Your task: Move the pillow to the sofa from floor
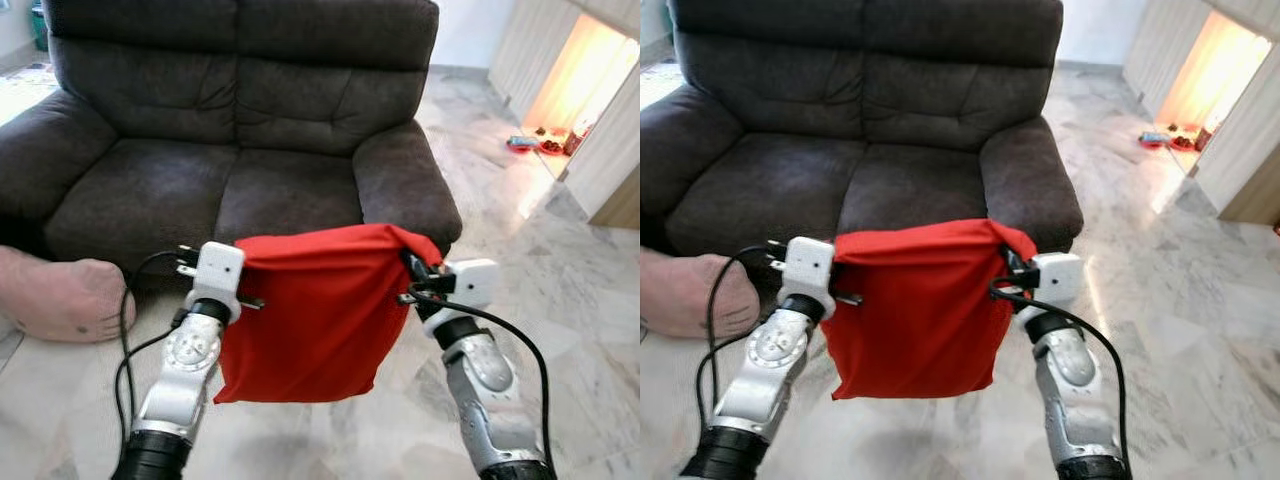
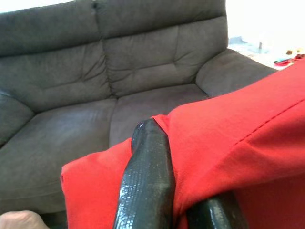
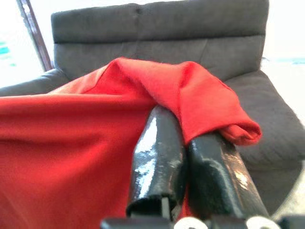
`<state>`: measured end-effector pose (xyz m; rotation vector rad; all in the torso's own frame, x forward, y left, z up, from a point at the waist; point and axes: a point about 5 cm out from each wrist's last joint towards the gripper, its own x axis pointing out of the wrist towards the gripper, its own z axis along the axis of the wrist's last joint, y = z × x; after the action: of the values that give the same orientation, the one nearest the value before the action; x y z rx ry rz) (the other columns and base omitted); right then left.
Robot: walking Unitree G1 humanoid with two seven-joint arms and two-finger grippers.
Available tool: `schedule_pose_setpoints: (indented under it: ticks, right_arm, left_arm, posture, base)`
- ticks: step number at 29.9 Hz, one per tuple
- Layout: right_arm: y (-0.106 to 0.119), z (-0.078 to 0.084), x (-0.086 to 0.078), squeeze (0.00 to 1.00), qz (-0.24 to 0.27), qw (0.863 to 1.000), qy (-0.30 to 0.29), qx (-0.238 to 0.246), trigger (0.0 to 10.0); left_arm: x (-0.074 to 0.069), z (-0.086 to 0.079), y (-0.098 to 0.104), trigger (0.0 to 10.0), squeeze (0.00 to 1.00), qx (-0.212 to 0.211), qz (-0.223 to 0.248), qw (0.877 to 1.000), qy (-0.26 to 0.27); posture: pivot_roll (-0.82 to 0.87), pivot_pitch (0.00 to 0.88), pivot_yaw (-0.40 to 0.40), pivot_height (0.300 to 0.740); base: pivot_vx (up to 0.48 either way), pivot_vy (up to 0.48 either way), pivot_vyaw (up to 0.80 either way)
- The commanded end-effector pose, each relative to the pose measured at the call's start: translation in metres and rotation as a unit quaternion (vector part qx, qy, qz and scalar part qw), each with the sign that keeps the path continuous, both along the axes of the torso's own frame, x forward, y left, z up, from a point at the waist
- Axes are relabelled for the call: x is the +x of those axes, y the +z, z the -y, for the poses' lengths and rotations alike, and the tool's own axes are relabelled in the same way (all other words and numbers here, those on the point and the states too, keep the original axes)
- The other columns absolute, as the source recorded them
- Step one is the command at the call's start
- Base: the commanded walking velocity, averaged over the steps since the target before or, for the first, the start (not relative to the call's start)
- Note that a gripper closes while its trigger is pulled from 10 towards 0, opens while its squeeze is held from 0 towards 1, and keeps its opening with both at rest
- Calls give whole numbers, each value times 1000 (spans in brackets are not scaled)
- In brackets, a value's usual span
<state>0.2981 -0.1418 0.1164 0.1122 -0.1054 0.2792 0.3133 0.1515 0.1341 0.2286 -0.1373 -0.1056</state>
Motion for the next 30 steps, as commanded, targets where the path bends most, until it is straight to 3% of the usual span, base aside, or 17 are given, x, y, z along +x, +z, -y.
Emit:
schedule_pose_setpoints:
  ticks: [1,10,19,24,30]
  right_arm:
    - [10,12,1,0,22,1000,-19,5,10000]
    - [11,11,2,0,24,1000,-18,7,10000]
    - [22,8,2,0,48,999,-8,21,10000]
    - [23,5,2,0,54,998,-2,14,10000]
    - [25,5,2,0,57,998,2,17,10000]
  left_arm:
    - [3,10,25,10000,0,-11,60,998,-14]
    - [1,15,29,10000,0,-27,72,997,-28]
    - [-4,2,41,10000,0,-31,111,993,6]
    - [-5,3,41,10000,0,-31,111,993,4]
    - [-4,5,42,10000,0,-30,114,993,2]
  posture:
    - [1,22,-62,740]
    - [0,25,-62,740]
    - [2,21,-60,740]
    - [1,13,-58,740]
    - [-2,5,-56,740]
  base:
    - [0,0,0]
    - [0,0,0]
    - [0,0,0]
    - [0,0,0]
    - [0,0,741]
